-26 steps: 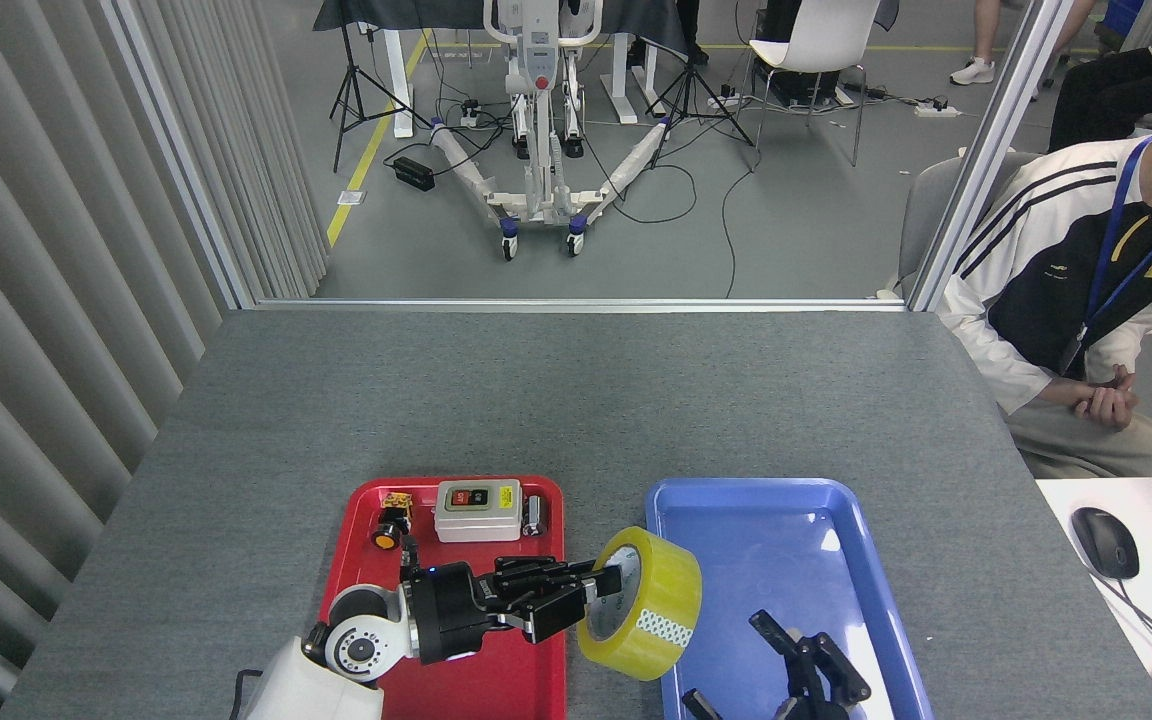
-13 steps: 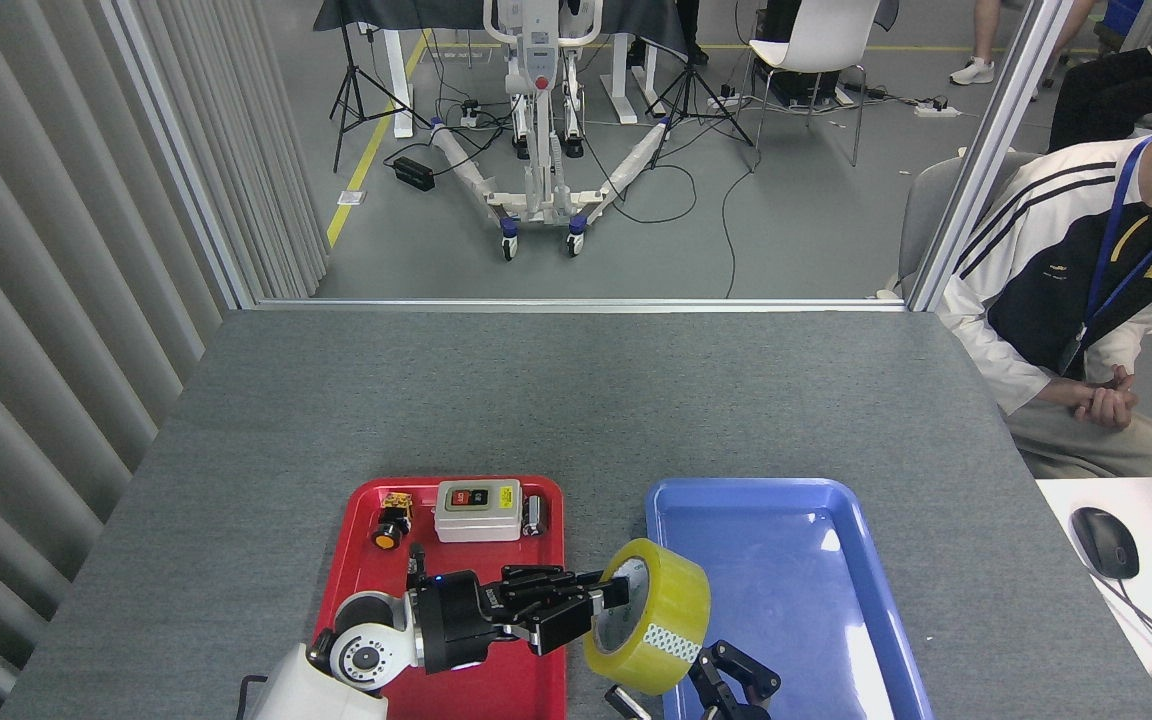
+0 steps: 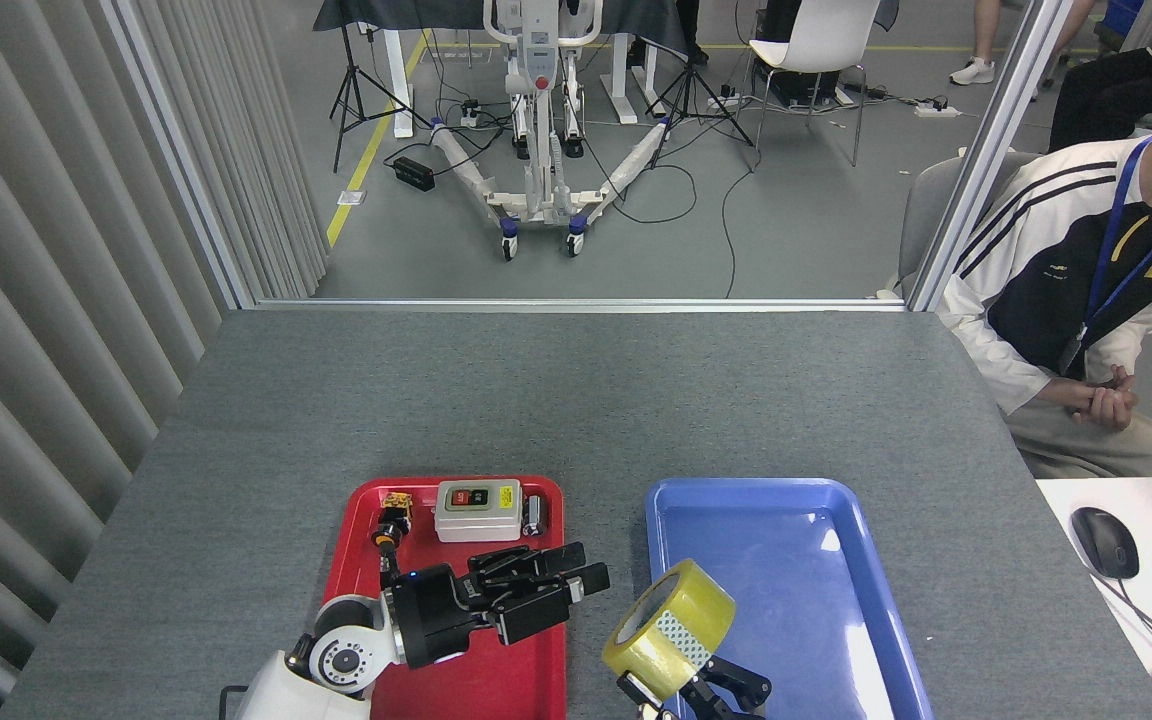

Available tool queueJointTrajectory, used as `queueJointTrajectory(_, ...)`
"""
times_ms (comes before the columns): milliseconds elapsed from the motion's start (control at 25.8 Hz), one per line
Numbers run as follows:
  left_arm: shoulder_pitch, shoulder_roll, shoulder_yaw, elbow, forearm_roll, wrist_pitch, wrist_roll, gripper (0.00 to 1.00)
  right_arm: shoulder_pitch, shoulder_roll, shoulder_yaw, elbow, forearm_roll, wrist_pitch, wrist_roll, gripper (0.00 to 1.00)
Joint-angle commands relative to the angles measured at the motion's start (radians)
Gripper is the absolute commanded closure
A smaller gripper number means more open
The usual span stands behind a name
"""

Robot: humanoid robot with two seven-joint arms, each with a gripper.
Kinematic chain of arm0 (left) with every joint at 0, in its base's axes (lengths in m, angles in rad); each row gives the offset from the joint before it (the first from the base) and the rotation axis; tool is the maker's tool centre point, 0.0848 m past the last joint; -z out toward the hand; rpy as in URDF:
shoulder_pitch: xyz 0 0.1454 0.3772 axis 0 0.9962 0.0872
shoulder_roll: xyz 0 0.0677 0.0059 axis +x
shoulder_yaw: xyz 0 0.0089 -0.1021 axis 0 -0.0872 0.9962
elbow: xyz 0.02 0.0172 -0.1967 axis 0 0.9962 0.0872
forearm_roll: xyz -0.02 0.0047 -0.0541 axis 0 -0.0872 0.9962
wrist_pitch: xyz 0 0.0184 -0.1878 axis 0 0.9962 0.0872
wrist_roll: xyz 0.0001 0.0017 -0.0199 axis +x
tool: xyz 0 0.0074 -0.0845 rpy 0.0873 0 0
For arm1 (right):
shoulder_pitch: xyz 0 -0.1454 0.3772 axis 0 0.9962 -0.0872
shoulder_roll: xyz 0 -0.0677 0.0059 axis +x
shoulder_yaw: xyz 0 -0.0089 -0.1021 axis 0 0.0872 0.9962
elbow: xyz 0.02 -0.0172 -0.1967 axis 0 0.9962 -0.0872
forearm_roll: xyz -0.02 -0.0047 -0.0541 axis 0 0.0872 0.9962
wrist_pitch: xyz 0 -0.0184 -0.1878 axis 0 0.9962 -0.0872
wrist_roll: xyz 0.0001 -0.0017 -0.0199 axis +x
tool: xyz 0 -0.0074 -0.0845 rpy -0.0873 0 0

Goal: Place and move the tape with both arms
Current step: 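Release the tape from the left gripper and lower it into the blue tray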

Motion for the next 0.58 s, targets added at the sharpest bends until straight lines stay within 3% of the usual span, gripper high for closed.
queueJointTrajectory(0, 0.035, 0.045, 0.026, -0.017, 0.003, 0.002, 0.017, 0.00, 0.017, 0.001, -0.010, -0.013, -0.001, 0.011, -0.003, 1.00)
queueJointTrajectory(78, 0.075, 0.074, 0.040, -0.057, -0.014, 0.002, 0.089, 0.00, 0.018, 0.000, -0.047, -0.016, -0.009, 0.056, 0.008, 1.00)
queueJointTrajectory(155, 0.104, 0.131, 0.055, -0.085, -0.072, 0.002, 0.247, 0.01, 0.026, -0.006, -0.122, -0.032, -0.049, 0.120, 0.088, 1.00)
queueJointTrajectory(272, 0.156, 0.179, 0.058, -0.163, -0.322, 0.039, 0.597, 0.01, 0.023, -0.023, -0.208, -0.081, -0.110, 0.143, 0.397, 1.00)
queueJointTrajectory(388, 0.251, 0.179, 0.050, -0.293, -0.604, 0.293, 0.850, 0.01, 0.012, -0.019, -0.291, -0.109, -0.145, 0.143, 0.729, 1.00)
queueJointTrajectory(544, 0.320, 0.185, -0.052, -0.358, -0.851, 0.634, 0.870, 0.01, -0.063, -0.028, -0.303, -0.113, -0.164, 0.142, 1.010, 1.00)
